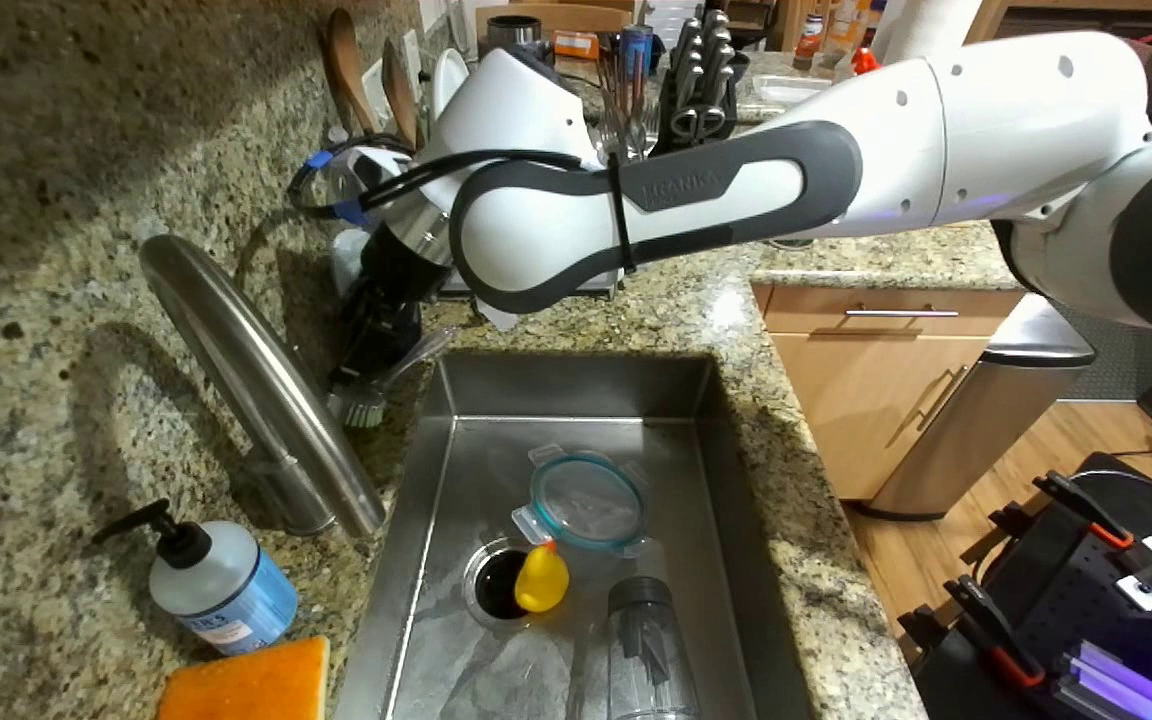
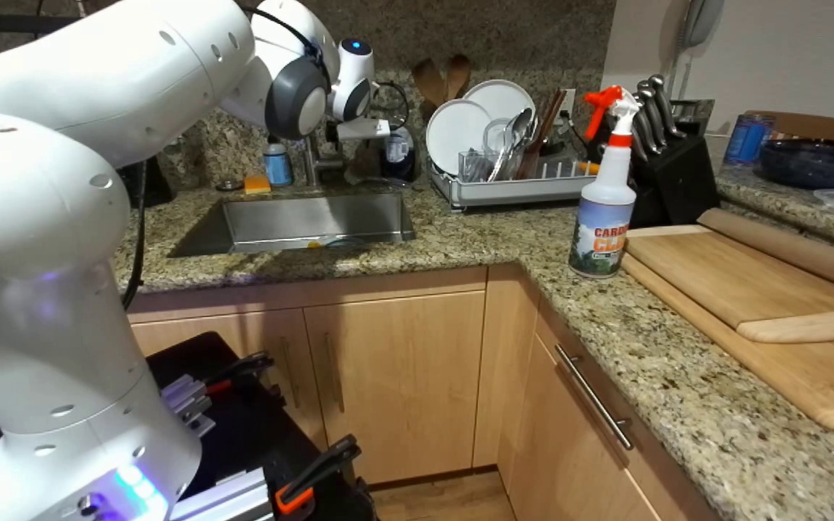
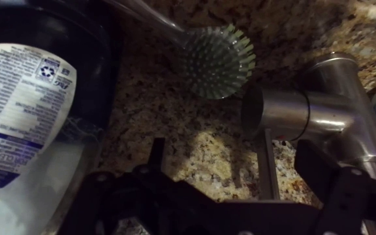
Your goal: Move the spray bottle to the left, open the faucet
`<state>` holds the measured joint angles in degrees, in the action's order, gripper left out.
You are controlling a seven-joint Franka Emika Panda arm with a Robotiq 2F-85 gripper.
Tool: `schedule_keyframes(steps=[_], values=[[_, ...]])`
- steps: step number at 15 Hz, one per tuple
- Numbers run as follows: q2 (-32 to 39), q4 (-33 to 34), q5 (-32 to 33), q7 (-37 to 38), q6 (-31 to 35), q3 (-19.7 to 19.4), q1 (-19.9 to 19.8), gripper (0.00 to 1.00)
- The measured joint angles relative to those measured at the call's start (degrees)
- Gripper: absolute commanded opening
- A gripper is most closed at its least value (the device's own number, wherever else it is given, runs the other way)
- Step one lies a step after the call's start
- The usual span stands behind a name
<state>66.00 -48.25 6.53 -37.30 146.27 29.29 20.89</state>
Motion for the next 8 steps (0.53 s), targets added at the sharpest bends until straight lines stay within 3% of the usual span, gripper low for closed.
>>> schedule_keyframes(steps=[8], values=[[2.0, 4.3, -0.8, -0.3, -0.9, 2.8, 1.3, 1.00]])
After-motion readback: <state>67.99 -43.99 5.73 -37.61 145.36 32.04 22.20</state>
